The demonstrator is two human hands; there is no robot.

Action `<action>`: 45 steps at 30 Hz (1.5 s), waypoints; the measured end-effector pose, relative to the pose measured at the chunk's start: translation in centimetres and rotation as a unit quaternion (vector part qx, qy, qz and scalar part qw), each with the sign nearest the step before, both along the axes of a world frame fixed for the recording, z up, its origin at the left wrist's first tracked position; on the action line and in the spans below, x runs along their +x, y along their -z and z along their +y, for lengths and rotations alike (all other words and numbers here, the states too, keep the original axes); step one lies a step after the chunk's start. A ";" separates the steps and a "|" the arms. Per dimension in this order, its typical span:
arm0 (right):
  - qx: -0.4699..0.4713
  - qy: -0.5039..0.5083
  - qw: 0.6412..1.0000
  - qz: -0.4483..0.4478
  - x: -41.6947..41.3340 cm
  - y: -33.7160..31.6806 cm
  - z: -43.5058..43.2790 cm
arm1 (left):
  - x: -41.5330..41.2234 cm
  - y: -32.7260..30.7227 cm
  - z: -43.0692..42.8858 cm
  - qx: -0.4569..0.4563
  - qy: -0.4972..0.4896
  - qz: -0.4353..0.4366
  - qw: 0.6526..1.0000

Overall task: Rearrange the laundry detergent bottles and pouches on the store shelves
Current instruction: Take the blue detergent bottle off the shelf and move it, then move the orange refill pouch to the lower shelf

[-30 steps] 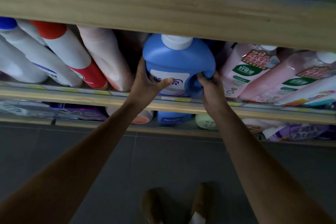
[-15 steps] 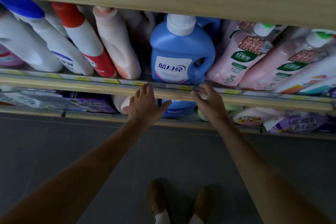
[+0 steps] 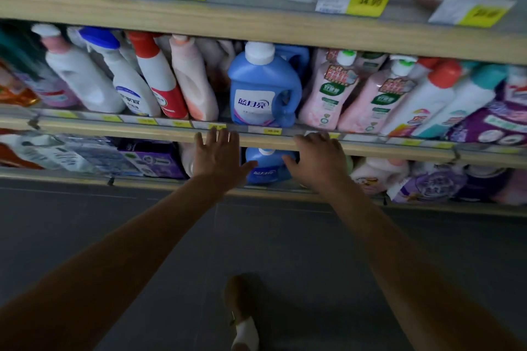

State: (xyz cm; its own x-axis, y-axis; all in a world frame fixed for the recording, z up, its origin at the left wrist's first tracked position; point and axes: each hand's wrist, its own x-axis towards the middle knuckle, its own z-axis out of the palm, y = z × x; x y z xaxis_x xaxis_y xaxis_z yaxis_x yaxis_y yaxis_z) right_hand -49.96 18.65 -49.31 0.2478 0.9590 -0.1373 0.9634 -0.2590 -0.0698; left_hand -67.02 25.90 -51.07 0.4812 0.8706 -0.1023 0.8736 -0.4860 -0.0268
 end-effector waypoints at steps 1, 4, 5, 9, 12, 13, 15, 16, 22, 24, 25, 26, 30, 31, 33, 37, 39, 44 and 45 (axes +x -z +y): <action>0.009 -0.007 1.000 -0.002 -0.1 -1.6 -0.6 | 0.1 -1.7 -0.4 0.013 0.009 -0.001 1.000; 0.031 -0.022 0.999 -0.007 -0.3 -7.3 -2.2 | 0.2 -7.7 -1.3 0.061 0.039 -0.011 0.997; 0.037 -0.024 0.999 -0.006 -0.3 -9.4 -2.7 | 0.2 -9.9 -1.6 0.070 0.046 -0.015 0.996; 0.071 -0.033 0.997 -0.007 -0.4 -18.5 -3.8 | -0.8 -19.8 -1.9 0.107 0.058 -0.012 0.992; 0.071 -0.049 0.996 -0.011 -0.9 -25.5 -4.7 | -2.1 -27.5 -2.4 0.104 0.063 -0.012 0.993; 0.072 -0.055 0.996 -0.010 -1.1 -27.7 -5.1 | -2.6 -29.9 -2.8 0.101 0.055 -0.015 0.993; 0.081 -0.067 0.994 -0.012 -1.8 -31.7 -5.9 | -3.7 -34.3 -3.9 0.108 0.039 -0.020 0.993; 0.092 -0.071 0.993 -0.016 -2.1 -33.6 -6.2 | -4.3 -36.3 -4.5 0.119 0.036 -0.024 0.992; 0.159 -0.092 0.982 -0.049 -4.5 -43.9 -6.7 | -8.0 -46.8 -6.7 0.184 0.027 -0.016 0.982; 0.178 -0.106 0.977 -0.057 -5.5 -46.3 -6.6 | -8.9 -49.4 -7.1 0.209 0.023 -0.010 0.978; 0.187 -0.113 0.974 -0.060 -6.1 -47.2 -6.4 | -9.3 -50.4 -7.2 0.220 0.022 -0.010 0.975; 0.197 -0.122 0.971 -0.066 -6.7 -48.3 -6.2 | -9.7 -51.4 -7.2 0.230 0.022 -0.010 0.973; 0.224 -0.144 0.961 -0.073 -8.5 -51.3 -5.2 | -10.9 -54.0 -6.9 0.267 0.021 -0.017 0.963; 0.231 -0.148 0.959 -0.076 -9.0 -52.0 -4.8 | -11.3 -54.4 -6.6 0.271 0.018 -0.026 0.962; 0.241 -0.157 0.954 -0.090 -10.1 -53.1 -3.9 | -12.1 -55.2 -5.9 0.275 0.012 -0.031 0.961; 0.272 -0.171 0.941 -0.106 -12.3 -55.3 -0.8 | -14.3 -56.8 -3.4 0.300 -0.001 -0.028 0.953; 0.281 -0.171 0.938 -0.112 -13.7 -56.2 1.3 | -15.8 -57.7 -1.4 0.311 -0.007 -0.042 0.949; 0.324 -0.177 0.921 -0.124 -17.8 -58.0 7.9 | -20.0 -59.7 5.2 0.359 -0.026 -0.016 0.933; 0.331 -0.179 0.918 -0.122 -18.7 -58.3 9.5 | -20.9 -60.1 6.8 0.376 -0.025 -0.011 0.926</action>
